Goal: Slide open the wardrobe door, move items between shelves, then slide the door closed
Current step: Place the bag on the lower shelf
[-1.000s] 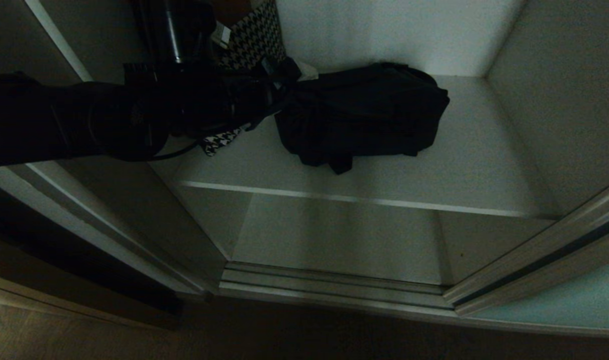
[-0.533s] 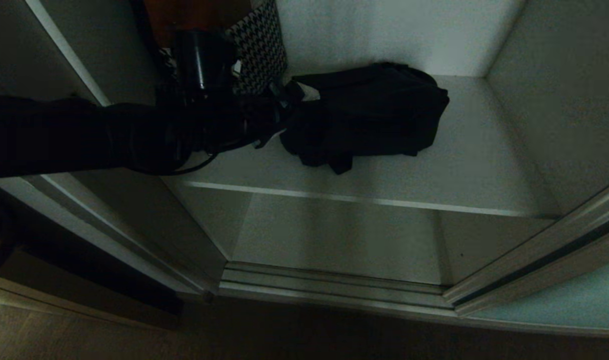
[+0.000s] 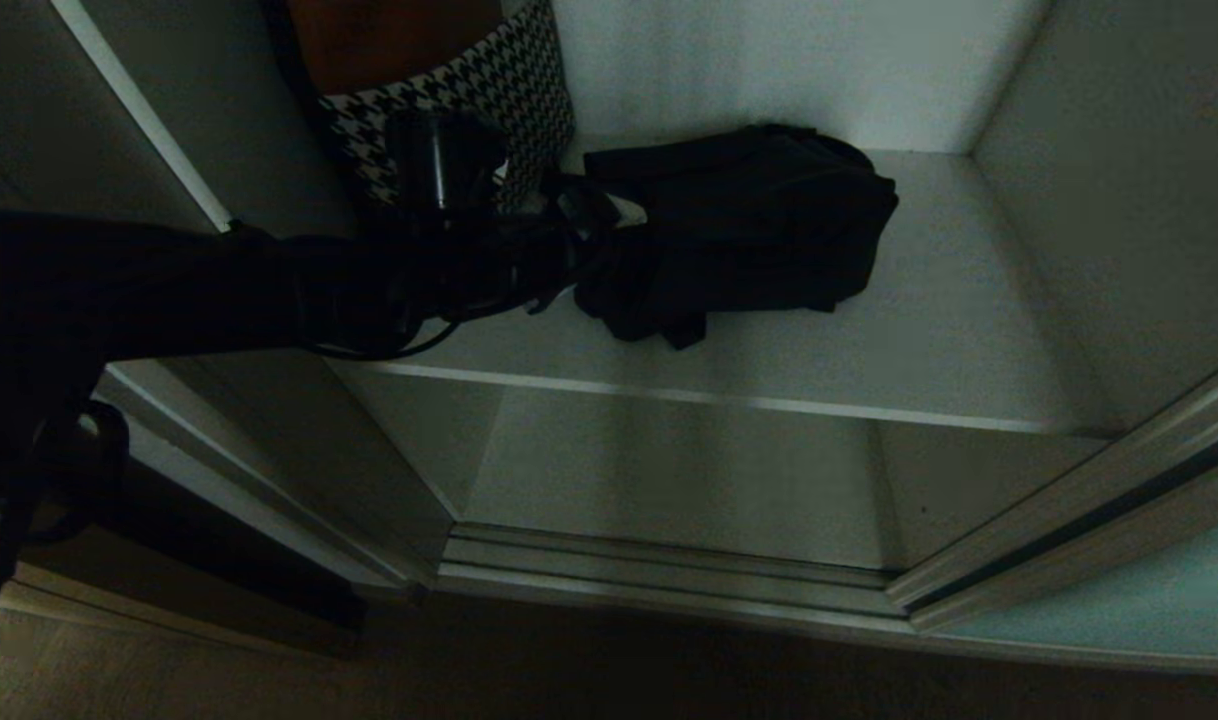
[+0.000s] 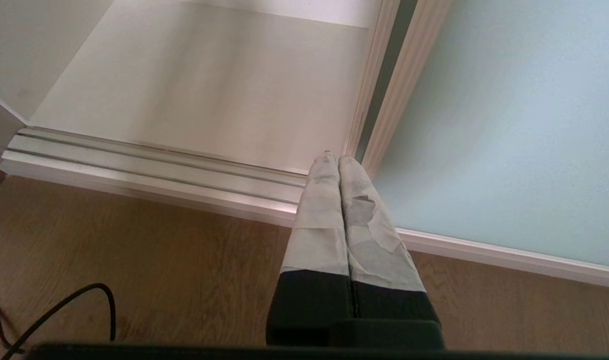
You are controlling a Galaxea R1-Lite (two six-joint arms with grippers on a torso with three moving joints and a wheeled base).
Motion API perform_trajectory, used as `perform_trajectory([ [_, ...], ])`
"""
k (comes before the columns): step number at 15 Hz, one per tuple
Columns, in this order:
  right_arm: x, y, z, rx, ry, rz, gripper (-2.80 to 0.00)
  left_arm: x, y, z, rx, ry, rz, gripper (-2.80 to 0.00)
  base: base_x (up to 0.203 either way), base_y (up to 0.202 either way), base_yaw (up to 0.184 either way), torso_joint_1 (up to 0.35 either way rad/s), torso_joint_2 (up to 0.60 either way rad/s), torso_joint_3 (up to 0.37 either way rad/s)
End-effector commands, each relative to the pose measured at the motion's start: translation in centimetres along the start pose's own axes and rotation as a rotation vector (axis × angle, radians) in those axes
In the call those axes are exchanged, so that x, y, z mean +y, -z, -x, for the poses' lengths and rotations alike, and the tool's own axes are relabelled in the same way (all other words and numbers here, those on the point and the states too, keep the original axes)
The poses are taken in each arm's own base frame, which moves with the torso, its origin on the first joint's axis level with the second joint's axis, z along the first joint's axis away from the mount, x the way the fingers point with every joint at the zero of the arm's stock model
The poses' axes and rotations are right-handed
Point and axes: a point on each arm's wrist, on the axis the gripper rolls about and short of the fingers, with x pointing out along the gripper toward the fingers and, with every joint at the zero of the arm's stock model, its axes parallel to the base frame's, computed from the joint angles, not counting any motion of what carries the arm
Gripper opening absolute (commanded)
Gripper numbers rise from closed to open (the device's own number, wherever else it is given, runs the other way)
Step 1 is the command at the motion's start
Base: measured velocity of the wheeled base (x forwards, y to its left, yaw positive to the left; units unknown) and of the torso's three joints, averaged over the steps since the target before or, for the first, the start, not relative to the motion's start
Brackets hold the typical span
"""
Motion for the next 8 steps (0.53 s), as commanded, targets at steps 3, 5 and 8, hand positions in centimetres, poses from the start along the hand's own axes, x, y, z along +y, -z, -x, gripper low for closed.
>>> perform_trajectory([
  [3, 0.0, 0.0, 0.0, -0.004, -0.001, 0.001, -2.80, 0.5, 0.2, -1.1, 0.007, 0.012, 0.004, 0.00, 0.000, 0.000, 0.000, 0.000, 0.00, 0.000],
  [5, 0.0, 0.0, 0.0, -0.003, -0.001, 0.001, -2.80, 0.6, 0.3, -1.5, 0.007, 0.013, 0.004, -2.80, 0.000, 0.000, 0.000, 0.000, 0.00, 0.000],
  [8, 0.0, 0.0, 0.0, -0.003, -0.001, 0.001, -2.80, 0.8, 0.2, -2.2, 0.001, 0.015, 0.005, -2.80, 0.000, 0.000, 0.000, 0.000, 0.00, 0.000],
])
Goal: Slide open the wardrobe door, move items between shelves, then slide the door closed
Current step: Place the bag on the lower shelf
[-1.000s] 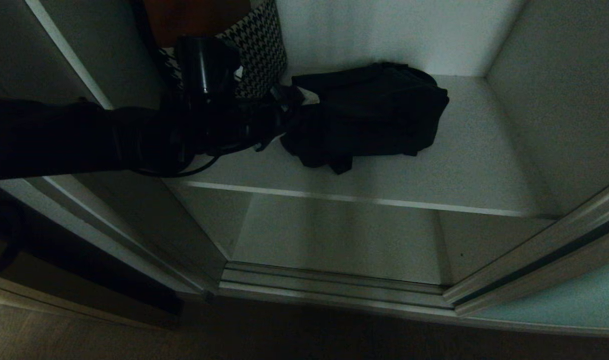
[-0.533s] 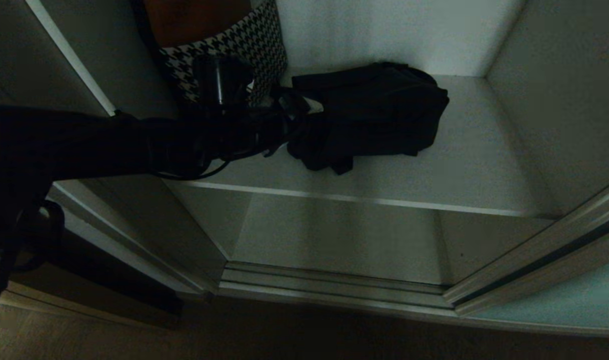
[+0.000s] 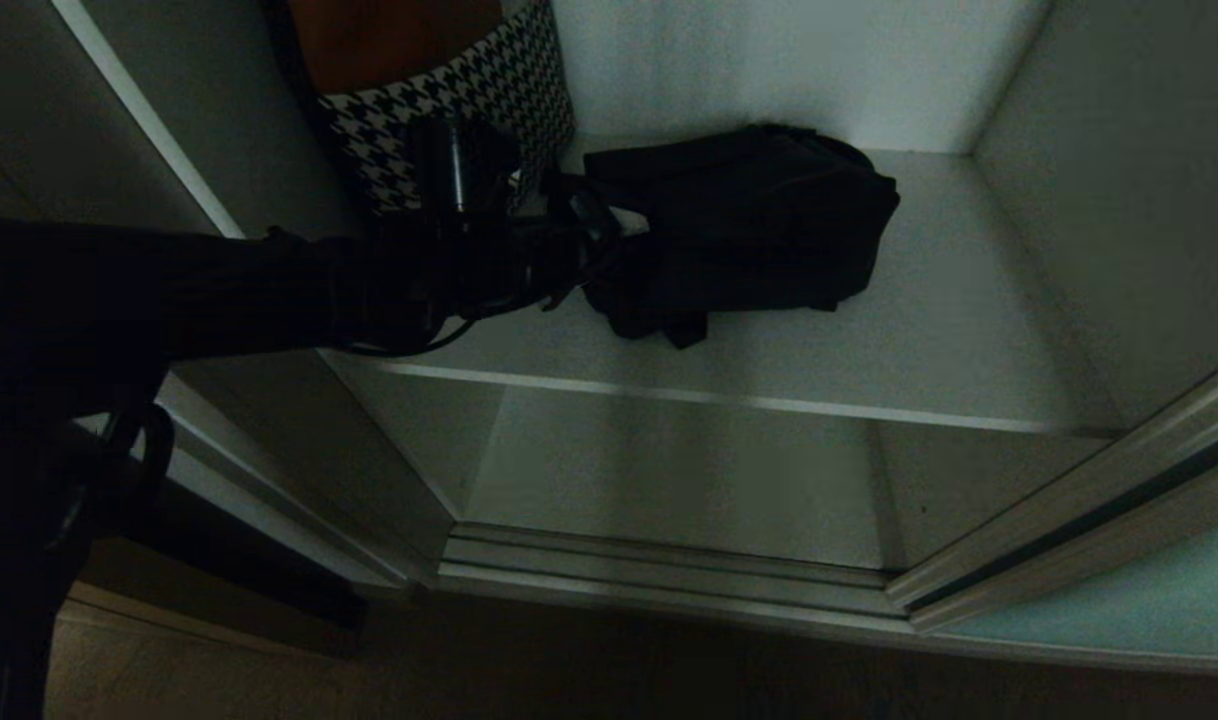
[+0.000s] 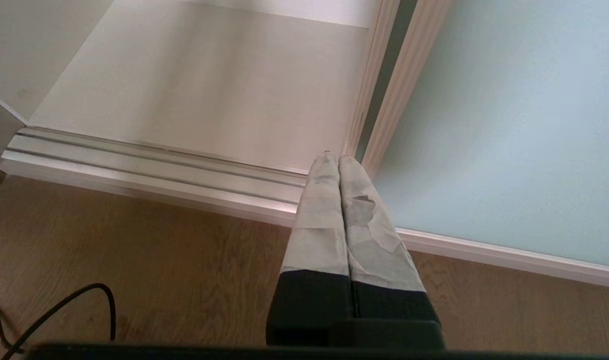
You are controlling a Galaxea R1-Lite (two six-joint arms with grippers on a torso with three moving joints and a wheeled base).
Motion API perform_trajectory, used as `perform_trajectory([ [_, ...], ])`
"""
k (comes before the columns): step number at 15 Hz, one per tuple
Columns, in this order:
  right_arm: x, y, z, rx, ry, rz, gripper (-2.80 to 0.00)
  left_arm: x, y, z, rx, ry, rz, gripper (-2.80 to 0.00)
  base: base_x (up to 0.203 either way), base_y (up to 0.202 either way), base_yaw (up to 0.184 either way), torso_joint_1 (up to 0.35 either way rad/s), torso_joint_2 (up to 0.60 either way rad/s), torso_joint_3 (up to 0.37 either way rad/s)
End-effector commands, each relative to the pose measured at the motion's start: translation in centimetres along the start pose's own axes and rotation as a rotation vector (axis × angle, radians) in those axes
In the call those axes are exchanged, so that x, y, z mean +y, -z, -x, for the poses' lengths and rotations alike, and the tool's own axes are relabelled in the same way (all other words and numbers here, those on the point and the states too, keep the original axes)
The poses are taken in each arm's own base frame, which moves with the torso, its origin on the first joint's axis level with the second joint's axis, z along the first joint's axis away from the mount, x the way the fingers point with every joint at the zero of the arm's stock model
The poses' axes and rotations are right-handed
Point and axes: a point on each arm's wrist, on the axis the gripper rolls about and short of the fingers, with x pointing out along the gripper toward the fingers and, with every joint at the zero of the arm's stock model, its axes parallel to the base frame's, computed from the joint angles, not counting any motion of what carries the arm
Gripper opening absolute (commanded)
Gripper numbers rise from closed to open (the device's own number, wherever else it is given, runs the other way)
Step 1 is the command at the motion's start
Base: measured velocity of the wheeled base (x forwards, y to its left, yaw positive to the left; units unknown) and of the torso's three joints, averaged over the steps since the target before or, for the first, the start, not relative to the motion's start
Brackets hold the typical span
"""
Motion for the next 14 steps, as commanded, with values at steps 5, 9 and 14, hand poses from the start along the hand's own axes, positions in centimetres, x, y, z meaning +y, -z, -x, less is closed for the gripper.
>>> perform_trajectory([
  [5, 0.0, 0.0, 0.0, -0.002, -0.001, 0.000, -2.80, 0.6, 0.5, -0.9, 0.009, -0.005, 0.005, -2.80, 0.000, 0.000, 0.000, 0.000, 0.00, 0.000],
  [9, 0.0, 0.0, 0.0, -0.003, -0.001, 0.000, -2.80, -0.2, 0.4, -0.4, 0.021, -0.008, 0.005, -2.80, 0.000, 0.000, 0.000, 0.000, 0.00, 0.000],
  [14, 0.0, 0.0, 0.0, -0.002, -0.001, 0.000, -2.80, -3.3, 0.4, 1.8, 0.007, -0.041, -0.136, -2.80, 0.000, 0.000, 0.000, 0.000, 0.00, 0.000],
])
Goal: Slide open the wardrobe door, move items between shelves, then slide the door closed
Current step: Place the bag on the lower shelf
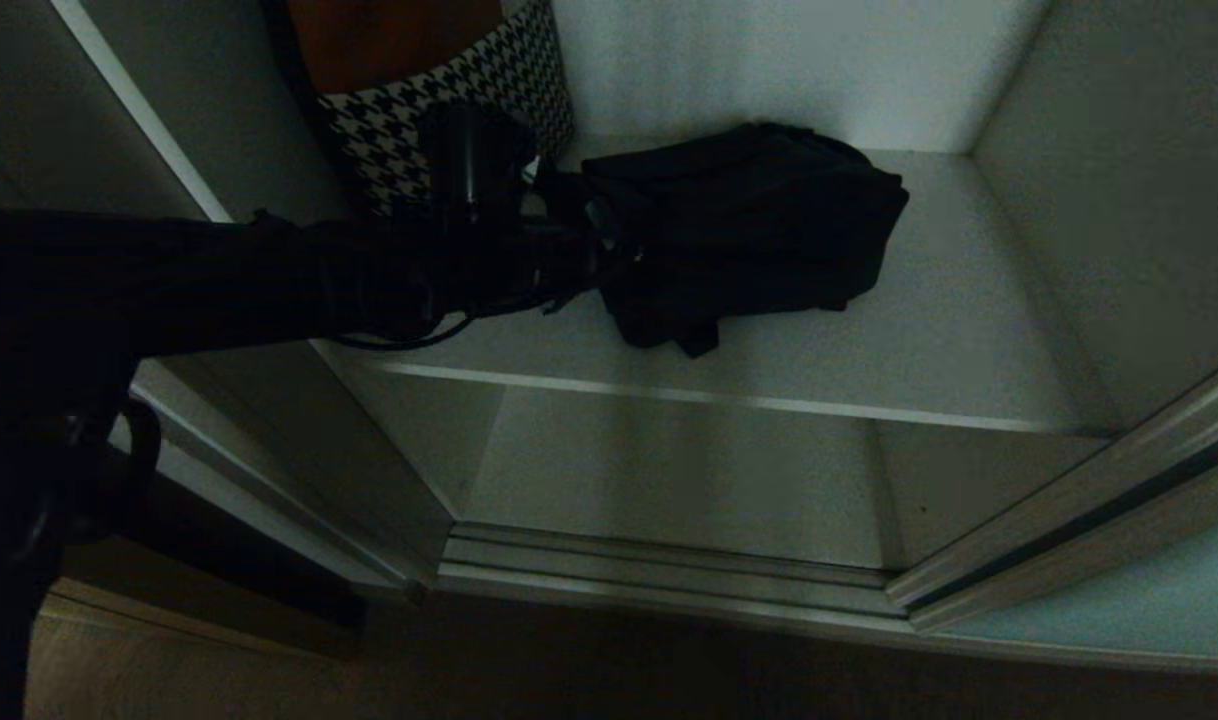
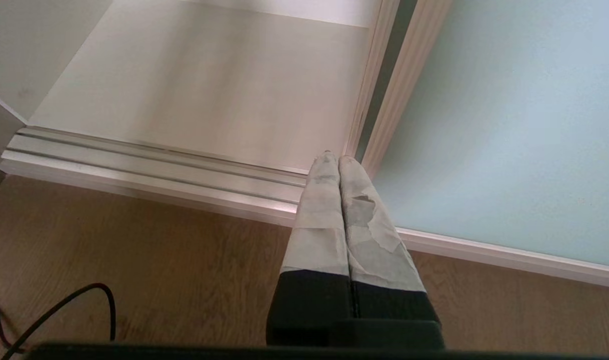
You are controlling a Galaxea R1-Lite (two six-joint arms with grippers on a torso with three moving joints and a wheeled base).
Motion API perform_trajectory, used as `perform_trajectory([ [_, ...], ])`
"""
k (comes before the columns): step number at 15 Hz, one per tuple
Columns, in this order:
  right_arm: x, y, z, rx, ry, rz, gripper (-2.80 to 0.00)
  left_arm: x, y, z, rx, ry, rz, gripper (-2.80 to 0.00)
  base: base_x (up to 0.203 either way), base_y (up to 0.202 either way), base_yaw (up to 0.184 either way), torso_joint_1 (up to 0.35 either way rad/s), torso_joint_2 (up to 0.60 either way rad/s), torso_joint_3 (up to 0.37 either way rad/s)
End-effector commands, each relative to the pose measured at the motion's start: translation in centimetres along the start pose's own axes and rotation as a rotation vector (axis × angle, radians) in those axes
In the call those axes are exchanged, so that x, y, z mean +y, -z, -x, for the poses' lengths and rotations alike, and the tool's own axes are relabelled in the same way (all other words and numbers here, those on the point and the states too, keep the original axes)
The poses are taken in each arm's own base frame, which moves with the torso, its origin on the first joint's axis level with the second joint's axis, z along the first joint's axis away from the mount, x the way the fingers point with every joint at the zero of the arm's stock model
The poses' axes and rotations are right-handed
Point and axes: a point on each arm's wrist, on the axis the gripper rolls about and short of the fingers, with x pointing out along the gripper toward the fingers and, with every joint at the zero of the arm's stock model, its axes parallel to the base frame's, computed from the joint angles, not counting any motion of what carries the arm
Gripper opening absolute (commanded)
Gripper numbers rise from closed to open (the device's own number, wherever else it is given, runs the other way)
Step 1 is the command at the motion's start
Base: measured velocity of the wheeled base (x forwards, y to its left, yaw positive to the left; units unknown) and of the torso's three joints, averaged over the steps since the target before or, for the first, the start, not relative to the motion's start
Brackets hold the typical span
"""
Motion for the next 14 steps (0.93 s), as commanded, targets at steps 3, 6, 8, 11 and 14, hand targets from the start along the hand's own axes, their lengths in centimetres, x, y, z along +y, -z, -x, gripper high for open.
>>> perform_trajectory([
  [3, 0.0, 0.0, 0.0, -0.003, -0.001, 0.000, -2.80, -2.8, -0.4, 1.8, -0.133, -0.119, -0.134, -2.80, 0.000, 0.000, 0.000, 0.000, 0.00, 0.000],
  [6, 0.0, 0.0, 0.0, -0.002, -0.001, 0.000, -2.80, -5.4, -1.2, 4.8, -0.145, -0.115, -0.164, -2.80, 0.000, 0.000, 0.000, 0.000, 0.00, 0.000],
  [8, 0.0, 0.0, 0.0, -0.002, -0.001, 0.000, -2.80, -6.6, -1.7, 6.4, -0.189, -0.168, -0.222, -2.80, 0.000, 0.000, 0.000, 0.000, 0.00, 0.000],
  [11, 0.0, 0.0, 0.0, -0.003, -0.001, 0.000, -2.80, -7.7, -1.8, 8.2, -0.246, -0.259, -0.325, -2.80, 0.000, 0.000, 0.000, 0.000, 0.00, 0.000],
  [14, 0.0, 0.0, 0.0, -0.004, -0.001, 0.000, -2.80, -8.9, -2.8, 11.0, -0.284, -0.270, -0.383, -2.80, 0.000, 0.000, 0.000, 0.000, 0.00, 0.000],
])
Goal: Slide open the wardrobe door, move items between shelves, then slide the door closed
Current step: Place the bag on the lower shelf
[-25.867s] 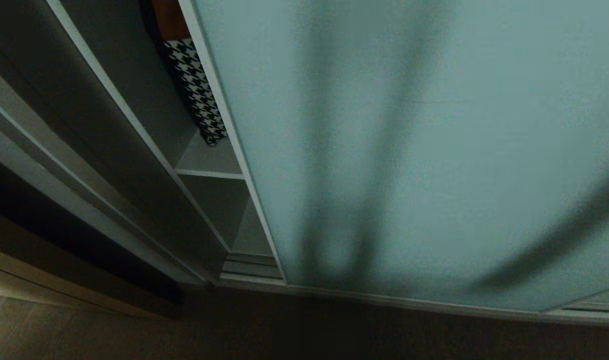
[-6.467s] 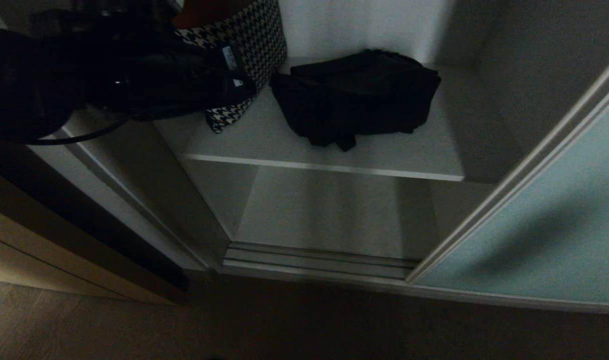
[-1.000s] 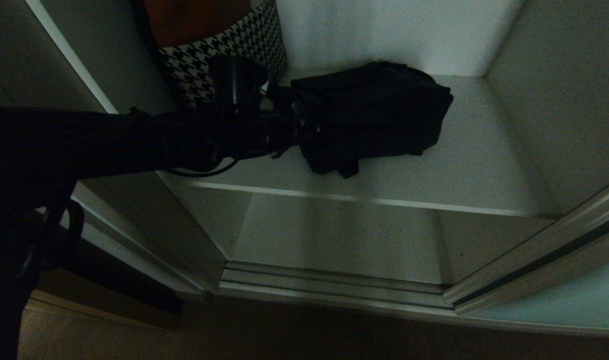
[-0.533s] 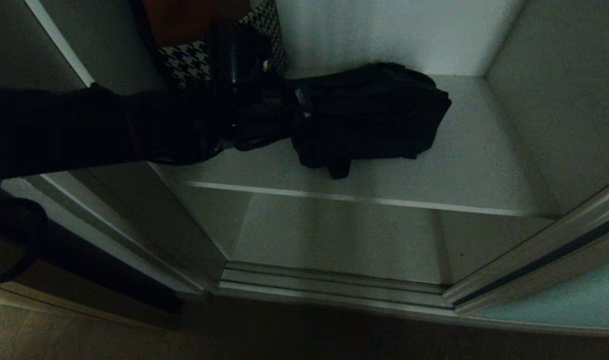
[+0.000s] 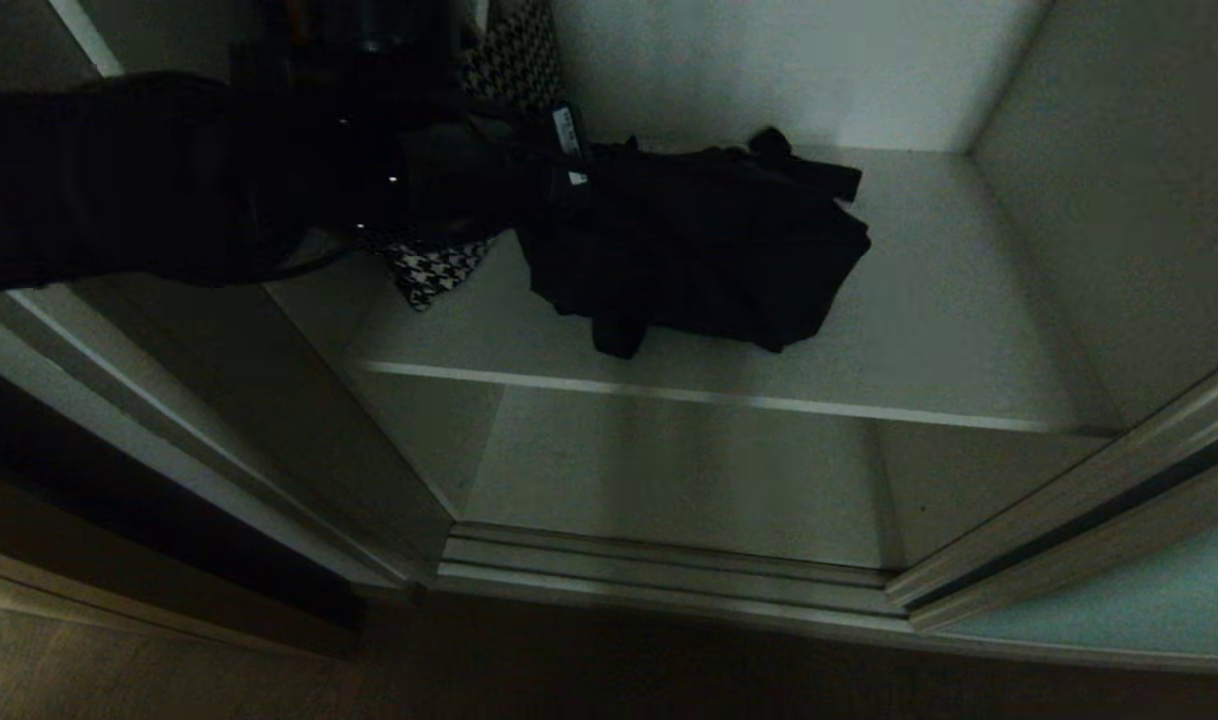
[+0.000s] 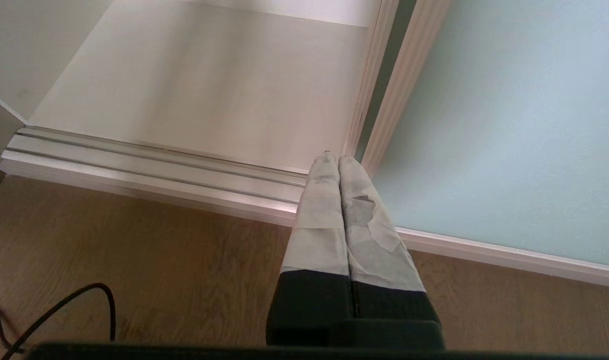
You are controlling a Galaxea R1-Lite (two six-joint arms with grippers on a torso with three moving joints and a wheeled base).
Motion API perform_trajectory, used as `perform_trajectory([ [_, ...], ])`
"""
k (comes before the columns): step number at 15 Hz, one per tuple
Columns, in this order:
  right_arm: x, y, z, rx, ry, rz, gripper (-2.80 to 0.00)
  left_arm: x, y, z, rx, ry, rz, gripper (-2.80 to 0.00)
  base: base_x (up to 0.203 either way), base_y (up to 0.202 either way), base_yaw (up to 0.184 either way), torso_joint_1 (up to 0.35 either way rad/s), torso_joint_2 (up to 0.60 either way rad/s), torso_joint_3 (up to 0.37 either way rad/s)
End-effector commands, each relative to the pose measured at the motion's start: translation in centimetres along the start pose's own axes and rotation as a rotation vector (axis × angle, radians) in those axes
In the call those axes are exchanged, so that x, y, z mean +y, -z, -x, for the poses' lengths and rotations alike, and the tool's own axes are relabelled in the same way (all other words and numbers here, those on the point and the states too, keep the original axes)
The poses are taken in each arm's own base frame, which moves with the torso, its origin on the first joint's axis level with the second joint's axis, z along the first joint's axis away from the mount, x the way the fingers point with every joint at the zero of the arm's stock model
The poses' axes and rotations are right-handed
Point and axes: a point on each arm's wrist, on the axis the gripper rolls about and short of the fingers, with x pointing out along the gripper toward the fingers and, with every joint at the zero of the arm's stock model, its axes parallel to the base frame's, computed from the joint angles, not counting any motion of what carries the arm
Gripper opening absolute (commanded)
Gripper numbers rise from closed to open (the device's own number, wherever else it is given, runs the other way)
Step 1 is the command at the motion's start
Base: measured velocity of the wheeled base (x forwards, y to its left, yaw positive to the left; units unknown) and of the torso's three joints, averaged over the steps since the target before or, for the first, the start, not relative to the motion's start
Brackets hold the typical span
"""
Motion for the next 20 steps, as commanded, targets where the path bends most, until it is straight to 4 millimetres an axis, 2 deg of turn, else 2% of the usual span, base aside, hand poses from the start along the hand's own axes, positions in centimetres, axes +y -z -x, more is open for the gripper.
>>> perform_trajectory([
  [1, 0.0, 0.0, 0.0, -0.003, -0.001, 0.001, -2.80, 0.2, -1.6, 2.3, -0.046, -0.027, -0.039, -2.80, 0.000, 0.000, 0.000, 0.000, 0.00, 0.000],
  [4, 0.0, 0.0, 0.0, -0.002, -0.001, 0.001, -2.80, 0.7, -1.2, 4.0, -0.040, -0.089, -0.138, -2.80, 0.000, 0.000, 0.000, 0.000, 0.00, 0.000],
  [6, 0.0, 0.0, 0.0, -0.002, -0.001, 0.001, -2.80, 1.1, -1.8, 5.2, -0.054, -0.093, -0.150, -2.80, 0.000, 0.000, 0.000, 0.000, 0.00, 0.000],
  [9, 0.0, 0.0, 0.0, -0.003, -0.001, 0.001, -2.80, 1.3, -1.9, 5.7, -0.057, -0.095, -0.159, -2.80, 0.000, 0.000, 0.000, 0.000, 0.00, 0.000],
  [11, 0.0, 0.0, 0.0, -0.003, -0.001, 0.001, -2.80, 1.4, -2.7, 6.7, -0.082, -0.089, -0.150, -2.80, 0.000, 0.000, 0.000, 0.000, 0.00, 0.000],
  [17, 0.0, 0.0, 0.0, -0.003, -0.001, 0.001, -2.80, 2.1, -1.7, 7.2, -0.067, -0.104, -0.169, -2.80, 0.000, 0.000, 0.000, 0.000, 0.00, 0.000],
  [20, 0.0, 0.0, 0.0, -0.003, -0.001, 0.001, -2.80, 2.2, -2.1, 7.3, -0.097, -0.117, -0.193, -2.80, 0.000, 0.000, 0.000, 0.000, 0.00, 0.000],
])
